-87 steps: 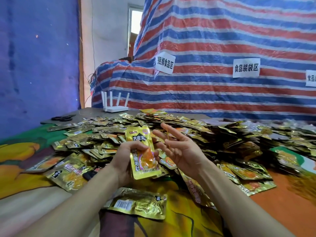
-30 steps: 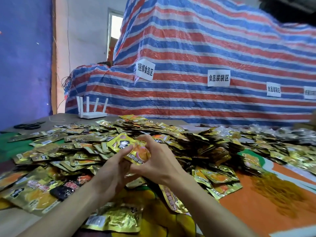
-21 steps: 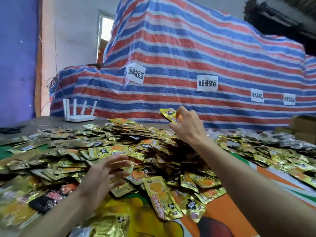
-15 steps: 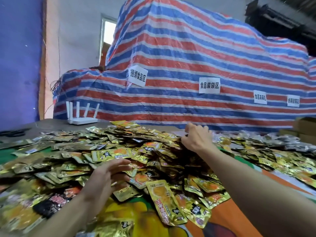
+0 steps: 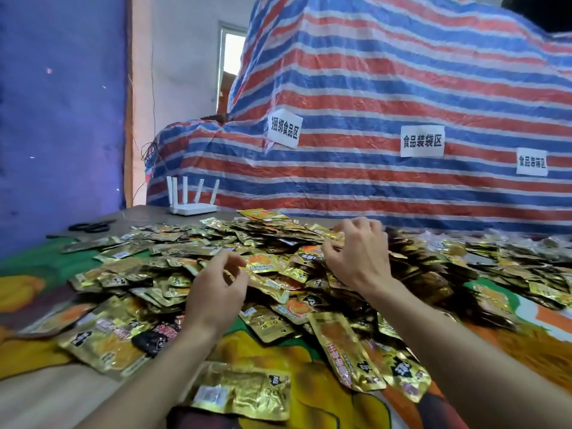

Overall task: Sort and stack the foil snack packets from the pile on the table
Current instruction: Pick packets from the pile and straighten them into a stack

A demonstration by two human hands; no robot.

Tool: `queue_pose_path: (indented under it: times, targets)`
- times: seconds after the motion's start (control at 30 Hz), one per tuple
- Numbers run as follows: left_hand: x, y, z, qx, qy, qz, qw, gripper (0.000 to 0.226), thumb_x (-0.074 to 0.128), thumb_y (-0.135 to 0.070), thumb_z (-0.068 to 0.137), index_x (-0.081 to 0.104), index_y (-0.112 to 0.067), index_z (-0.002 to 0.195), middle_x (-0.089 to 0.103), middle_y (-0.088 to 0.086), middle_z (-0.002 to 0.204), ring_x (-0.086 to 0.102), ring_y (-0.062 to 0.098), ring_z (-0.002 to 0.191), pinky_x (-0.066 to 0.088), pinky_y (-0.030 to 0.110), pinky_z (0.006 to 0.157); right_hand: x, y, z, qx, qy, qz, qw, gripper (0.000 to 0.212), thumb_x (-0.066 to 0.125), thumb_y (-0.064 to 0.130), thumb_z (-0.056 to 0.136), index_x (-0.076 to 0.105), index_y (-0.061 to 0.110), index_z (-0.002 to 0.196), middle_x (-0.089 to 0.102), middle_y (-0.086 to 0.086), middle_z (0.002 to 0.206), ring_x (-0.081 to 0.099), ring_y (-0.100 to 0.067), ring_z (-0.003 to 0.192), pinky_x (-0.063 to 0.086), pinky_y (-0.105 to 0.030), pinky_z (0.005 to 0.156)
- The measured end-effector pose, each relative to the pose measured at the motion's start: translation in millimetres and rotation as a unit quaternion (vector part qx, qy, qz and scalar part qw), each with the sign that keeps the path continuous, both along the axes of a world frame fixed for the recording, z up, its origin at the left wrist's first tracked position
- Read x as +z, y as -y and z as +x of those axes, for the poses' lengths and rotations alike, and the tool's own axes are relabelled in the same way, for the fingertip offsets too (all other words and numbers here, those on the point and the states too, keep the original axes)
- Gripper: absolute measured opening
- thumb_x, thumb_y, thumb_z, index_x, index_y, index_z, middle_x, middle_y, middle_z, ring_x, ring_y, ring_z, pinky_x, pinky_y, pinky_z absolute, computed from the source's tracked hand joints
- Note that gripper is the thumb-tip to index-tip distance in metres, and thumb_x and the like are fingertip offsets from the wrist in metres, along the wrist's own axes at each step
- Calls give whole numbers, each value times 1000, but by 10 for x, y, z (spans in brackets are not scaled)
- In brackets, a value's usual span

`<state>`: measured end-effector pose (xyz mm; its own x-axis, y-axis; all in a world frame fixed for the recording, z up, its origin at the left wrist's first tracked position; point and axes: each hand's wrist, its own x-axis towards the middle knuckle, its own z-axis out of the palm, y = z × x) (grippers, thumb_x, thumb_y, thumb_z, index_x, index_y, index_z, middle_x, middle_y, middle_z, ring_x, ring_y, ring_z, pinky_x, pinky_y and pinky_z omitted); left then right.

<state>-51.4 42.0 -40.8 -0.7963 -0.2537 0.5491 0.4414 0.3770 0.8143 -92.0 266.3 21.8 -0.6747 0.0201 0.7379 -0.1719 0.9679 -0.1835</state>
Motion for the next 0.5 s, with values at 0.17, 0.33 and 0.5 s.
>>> queue_pose_path:
  times: [0.17,0.33,0.5]
  targets:
    - [24,173,-5,163,89,-244,952,23,65,-19,82,54,-31,99,55,-7,103,51,20,102,41,39,89,-397,622,39,139,163,-39,976,48,61,37,88,57,20,133,60,-4,126,53,-24,119,49,-41,97]
    - [-70,458,-114,201,255,-338,883,63,62,-32,83,41,-29,142,36,5,147,32,27,135,25,45,110,-666,945,-141,116,338,-23,934,72,57,33,87,30,24,153,30,-11,158,27,-36,145,23,-57,117]
    - [-160,520,-191,196,288,-343,872,75,54,-48,88,25,-31,155,25,2,162,20,29,148,14,50,117,-791,969,-198,72,325,5,943,57,46,39,96,40,26,151,48,-8,149,44,-32,136,27,-55,115]
